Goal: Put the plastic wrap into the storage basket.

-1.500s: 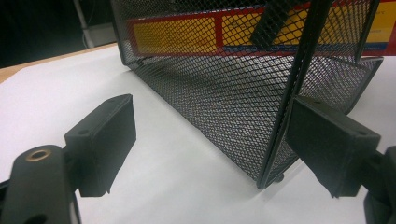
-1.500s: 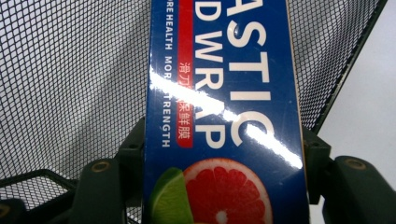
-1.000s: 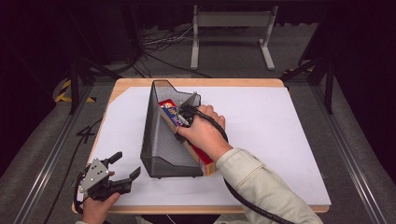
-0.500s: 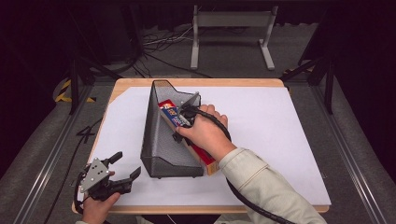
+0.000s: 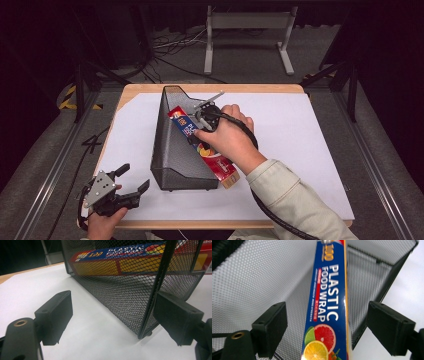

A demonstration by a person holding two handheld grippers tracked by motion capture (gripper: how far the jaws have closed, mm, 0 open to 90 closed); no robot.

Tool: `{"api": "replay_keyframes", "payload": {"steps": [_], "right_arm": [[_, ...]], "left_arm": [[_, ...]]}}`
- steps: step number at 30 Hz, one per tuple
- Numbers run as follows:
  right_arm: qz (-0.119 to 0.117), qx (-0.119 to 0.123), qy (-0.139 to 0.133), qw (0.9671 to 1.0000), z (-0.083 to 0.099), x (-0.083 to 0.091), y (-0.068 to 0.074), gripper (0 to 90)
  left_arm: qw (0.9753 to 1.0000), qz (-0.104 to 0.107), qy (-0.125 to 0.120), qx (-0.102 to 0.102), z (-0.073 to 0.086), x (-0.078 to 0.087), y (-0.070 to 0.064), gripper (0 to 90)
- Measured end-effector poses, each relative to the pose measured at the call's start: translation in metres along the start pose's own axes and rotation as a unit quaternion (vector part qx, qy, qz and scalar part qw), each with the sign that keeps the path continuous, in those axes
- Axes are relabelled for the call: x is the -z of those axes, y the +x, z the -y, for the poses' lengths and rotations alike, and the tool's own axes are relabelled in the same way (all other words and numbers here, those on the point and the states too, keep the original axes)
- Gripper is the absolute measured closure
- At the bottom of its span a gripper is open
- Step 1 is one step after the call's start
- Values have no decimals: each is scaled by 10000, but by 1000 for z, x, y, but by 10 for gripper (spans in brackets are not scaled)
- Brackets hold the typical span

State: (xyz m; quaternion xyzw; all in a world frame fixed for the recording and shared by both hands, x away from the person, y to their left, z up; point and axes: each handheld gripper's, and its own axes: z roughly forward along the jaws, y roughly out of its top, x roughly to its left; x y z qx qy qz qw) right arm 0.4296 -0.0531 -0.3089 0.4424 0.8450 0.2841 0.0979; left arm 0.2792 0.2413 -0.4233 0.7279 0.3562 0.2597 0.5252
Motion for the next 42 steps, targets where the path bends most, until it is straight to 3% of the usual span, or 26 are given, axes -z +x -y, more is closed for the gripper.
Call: {"api": "replay_keyframes", "payload": {"steps": [6,9,10,12,15,21,28,31,42], "right_arm": [[-135,412,-536,9976,9,19,-3,167],[-177,456,-719,9962,12,26,-3,167],[-212,560,-944,9937,15,32,-3,166],[-213,591,-1009,9929,16,34,-3,166],[-257,714,-1308,9885,20,41,-6,165],[-230,795,-1435,9862,27,42,-14,151],[-337,937,-1647,9813,36,49,-26,120],[-363,983,-1738,9792,45,58,-35,120],[-397,999,-1869,9765,71,90,-63,121]], "left_arm": [[10000,17,-6,-41,-1,-1,0,170],[10000,16,-8,-28,-1,-2,-1,170],[10000,23,3,-38,-2,-2,-1,170],[10000,27,15,-39,-2,-2,-1,170],[10000,41,8,-42,-2,-3,-1,170],[10000,35,7,-45,-2,-3,0,170],[10000,36,9,-63,-2,-3,0,170],[10000,34,1,-2,-2,-3,-1,170],[10000,11,19,-23,-2,-3,-1,170]]}}
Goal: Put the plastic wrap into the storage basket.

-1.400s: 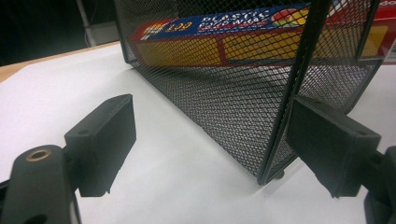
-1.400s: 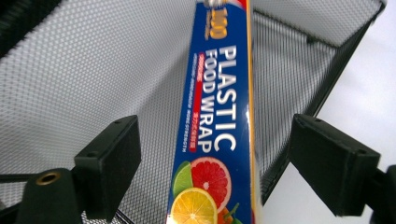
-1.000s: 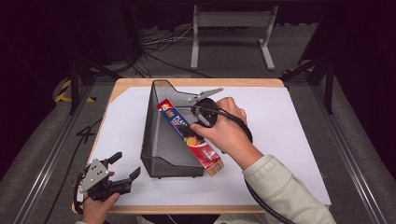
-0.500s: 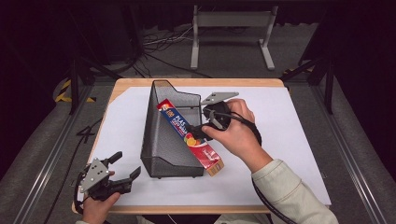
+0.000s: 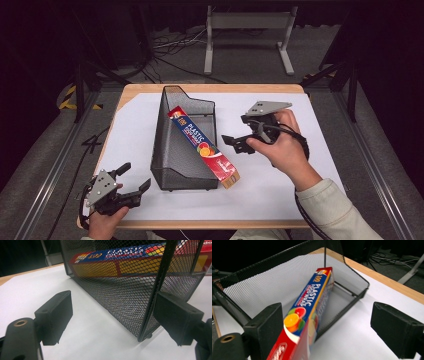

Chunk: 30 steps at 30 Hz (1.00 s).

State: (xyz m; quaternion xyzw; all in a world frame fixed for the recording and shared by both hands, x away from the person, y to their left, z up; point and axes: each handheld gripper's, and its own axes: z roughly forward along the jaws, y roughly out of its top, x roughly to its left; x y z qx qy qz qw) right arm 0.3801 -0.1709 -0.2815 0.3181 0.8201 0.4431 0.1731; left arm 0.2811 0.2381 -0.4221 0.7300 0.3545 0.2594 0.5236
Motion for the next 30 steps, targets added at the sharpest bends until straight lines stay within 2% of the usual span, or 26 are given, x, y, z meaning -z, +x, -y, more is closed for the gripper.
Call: {"api": "replay_keyframes", "payload": {"steps": [5,11,16,17,23,30], "right_arm": [[71,-3,-31,10000,17,28,-15,120],[154,45,12,9999,33,46,-28,120],[195,153,-175,9995,48,62,-37,121],[229,164,-255,9993,55,68,-41,121],[354,131,-440,9983,77,79,-53,120],[486,-3,-578,9971,112,78,-70,120]], "left_arm": [[10000,1,11,4,0,-1,-1,170],[10000,3,0,-1,0,-1,-1,169],[10000,-2,1,-2,0,0,-1,166],[10000,1,2,-7,0,0,-1,165],[10000,15,6,29,0,-1,-1,164],[10000,3,18,20,0,-1,-1,164]]}}
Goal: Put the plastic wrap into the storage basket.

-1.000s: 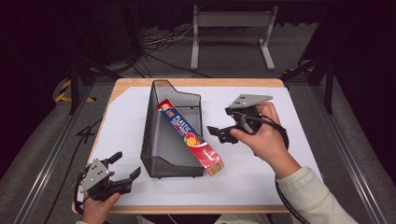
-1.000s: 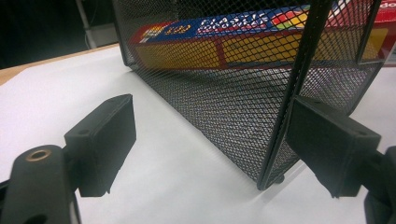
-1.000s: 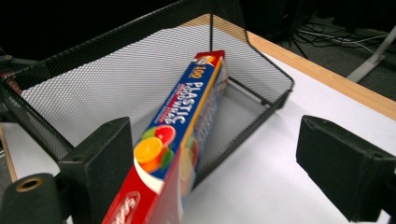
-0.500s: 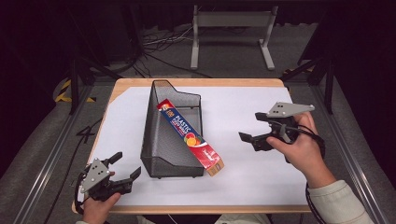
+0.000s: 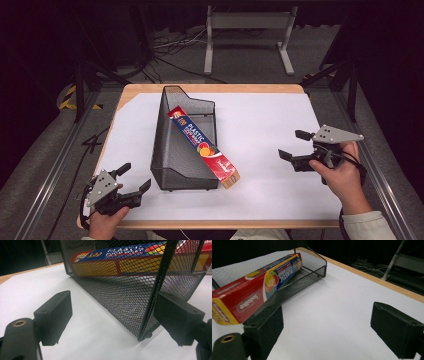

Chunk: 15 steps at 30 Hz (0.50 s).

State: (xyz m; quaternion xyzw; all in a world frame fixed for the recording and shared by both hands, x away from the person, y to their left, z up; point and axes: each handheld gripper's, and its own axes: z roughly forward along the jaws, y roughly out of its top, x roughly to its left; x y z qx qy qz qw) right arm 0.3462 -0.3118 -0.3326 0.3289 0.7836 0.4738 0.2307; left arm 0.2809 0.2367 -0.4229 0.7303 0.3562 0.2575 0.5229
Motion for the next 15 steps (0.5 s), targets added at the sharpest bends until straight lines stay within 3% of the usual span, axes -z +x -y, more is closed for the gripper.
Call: {"api": "replay_keyframes", "payload": {"steps": [15], "right_arm": [[342,-119,134,9993,68,-6,-17,111]], "left_arm": [[10000,2,40,-41,1,-1,2,162]]}}
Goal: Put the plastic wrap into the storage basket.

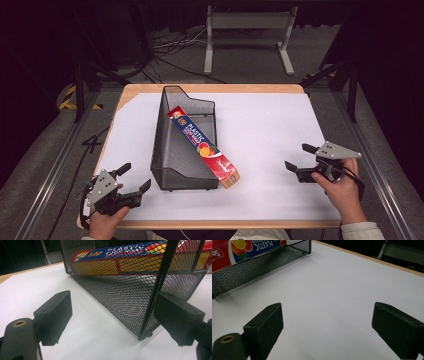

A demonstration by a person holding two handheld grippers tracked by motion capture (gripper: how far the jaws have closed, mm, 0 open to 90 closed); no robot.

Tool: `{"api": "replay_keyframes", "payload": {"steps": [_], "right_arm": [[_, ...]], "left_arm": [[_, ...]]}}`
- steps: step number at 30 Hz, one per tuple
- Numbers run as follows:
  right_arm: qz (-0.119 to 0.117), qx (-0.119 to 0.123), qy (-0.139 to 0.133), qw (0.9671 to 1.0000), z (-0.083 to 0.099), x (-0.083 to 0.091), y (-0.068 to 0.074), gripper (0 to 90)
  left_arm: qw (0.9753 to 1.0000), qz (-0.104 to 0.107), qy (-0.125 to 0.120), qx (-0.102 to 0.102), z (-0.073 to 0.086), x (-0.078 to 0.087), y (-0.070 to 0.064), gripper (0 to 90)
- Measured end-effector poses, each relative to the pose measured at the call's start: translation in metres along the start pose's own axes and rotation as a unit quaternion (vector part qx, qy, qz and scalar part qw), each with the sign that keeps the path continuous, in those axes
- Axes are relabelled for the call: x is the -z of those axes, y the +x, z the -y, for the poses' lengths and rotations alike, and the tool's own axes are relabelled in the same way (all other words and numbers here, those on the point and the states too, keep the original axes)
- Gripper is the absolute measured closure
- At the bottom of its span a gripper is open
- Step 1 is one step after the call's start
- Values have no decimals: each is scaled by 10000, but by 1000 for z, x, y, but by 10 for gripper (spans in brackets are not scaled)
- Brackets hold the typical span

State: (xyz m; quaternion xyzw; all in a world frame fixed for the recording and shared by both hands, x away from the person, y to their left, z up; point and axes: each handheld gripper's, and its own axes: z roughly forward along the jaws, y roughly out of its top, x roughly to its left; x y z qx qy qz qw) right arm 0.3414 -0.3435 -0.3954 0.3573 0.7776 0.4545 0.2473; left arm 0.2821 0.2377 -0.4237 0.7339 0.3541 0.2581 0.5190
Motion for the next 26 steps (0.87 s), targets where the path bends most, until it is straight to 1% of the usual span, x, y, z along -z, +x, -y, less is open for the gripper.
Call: {"api": "replay_keyframes", "payload": {"steps": [1,2,3,6,8,10,12,14,16,18,24,26], "right_arm": [[30,-84,-43,10000,5,0,0,111],[30,-84,-43,10000,5,0,0,111],[52,-116,-52,9999,10,-2,0,111],[108,-10,44,9999,23,-6,1,111],[147,30,50,9999,28,-6,1,111],[156,12,44,9999,31,-6,1,111],[184,-1,43,9998,34,-6,0,111],[160,-69,57,9998,39,-7,0,111],[174,-72,122,9997,42,-8,0,112],[131,-80,143,9998,43,-8,1,111],[136,-102,91,9998,43,-8,1,112],[122,-149,67,9998,43,-8,2,112]], "left_arm": [[10000,18,-4,32,0,-1,0,161],[10000,18,-4,32,0,-1,0,161],[10000,23,2,32,1,-1,0,161],[10000,31,2,37,0,-1,0,160],[10000,47,2,31,0,-1,0,159],[10000,51,8,44,1,-1,0,158],[10000,80,35,5,0,-2,1,156],[10000,90,35,4,0,-2,1,156],[9999,103,36,17,1,-2,1,156],[9999,110,33,27,0,-3,1,156],[9999,135,42,60,1,-4,2,156],[9999,138,29,74,1,-4,2,155]]}}
